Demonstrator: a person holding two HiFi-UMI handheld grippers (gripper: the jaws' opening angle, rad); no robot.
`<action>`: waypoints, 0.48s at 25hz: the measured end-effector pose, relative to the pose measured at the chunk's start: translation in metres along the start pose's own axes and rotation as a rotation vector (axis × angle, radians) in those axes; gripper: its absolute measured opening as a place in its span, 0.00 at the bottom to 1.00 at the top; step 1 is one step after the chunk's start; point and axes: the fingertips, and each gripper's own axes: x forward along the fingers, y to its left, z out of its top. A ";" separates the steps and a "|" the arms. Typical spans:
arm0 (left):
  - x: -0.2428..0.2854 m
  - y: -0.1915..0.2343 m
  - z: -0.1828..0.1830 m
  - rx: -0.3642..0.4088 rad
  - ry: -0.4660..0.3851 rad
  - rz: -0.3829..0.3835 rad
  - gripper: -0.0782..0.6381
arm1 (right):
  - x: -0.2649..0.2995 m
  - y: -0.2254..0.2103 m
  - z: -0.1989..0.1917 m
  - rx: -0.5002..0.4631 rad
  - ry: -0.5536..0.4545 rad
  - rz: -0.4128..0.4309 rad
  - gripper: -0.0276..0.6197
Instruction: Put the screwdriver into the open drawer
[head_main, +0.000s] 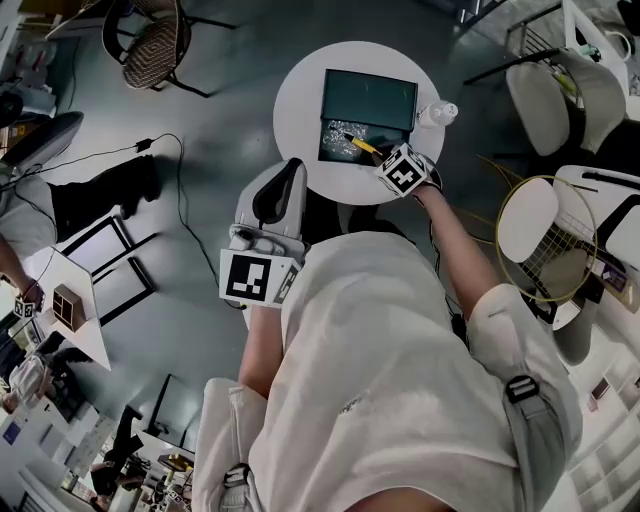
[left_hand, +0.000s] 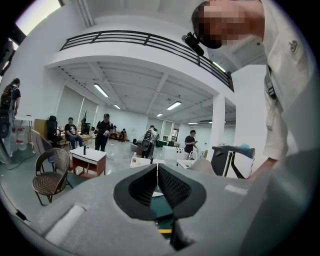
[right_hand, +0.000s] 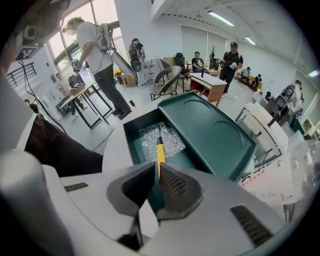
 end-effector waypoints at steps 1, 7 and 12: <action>0.000 -0.004 0.000 0.000 -0.001 -0.004 0.13 | -0.004 0.002 -0.002 -0.001 -0.003 -0.001 0.10; -0.004 -0.028 -0.004 0.005 -0.007 -0.022 0.13 | -0.026 0.017 -0.021 -0.001 -0.012 0.004 0.09; -0.007 -0.043 -0.014 -0.009 -0.003 -0.026 0.13 | -0.039 0.031 -0.038 -0.015 -0.005 0.013 0.09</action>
